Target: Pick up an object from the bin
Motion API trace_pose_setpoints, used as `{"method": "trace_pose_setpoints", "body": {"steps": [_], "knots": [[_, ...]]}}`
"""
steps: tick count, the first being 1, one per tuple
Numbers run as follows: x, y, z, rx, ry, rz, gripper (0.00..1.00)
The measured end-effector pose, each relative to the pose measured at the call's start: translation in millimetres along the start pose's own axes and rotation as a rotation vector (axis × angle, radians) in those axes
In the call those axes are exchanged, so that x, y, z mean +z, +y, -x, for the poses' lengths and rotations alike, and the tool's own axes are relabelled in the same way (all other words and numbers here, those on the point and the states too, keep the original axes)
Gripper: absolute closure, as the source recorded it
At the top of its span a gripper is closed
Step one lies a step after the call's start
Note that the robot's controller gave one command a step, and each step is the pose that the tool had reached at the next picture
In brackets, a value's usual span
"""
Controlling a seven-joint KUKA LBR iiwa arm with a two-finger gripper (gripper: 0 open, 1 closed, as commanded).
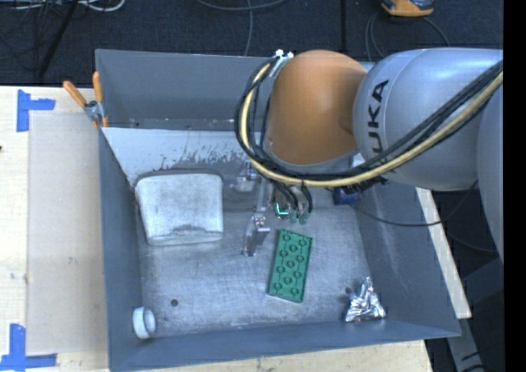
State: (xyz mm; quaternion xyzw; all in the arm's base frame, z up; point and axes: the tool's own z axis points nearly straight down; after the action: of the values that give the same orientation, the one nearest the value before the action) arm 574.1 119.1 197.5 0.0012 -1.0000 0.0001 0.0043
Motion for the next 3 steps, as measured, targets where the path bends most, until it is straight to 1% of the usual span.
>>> {"method": "trace_pose_setpoints", "body": {"steps": [1, 2, 3], "knots": [[74, -67, 17.8, -0.136, -0.001, -0.003, 0.0], [126, -155, -35.6, -0.196, -0.011, 0.001, 0.0], [123, -153, -35.4, -0.199, -0.002, 0.0, 1.0]]}}
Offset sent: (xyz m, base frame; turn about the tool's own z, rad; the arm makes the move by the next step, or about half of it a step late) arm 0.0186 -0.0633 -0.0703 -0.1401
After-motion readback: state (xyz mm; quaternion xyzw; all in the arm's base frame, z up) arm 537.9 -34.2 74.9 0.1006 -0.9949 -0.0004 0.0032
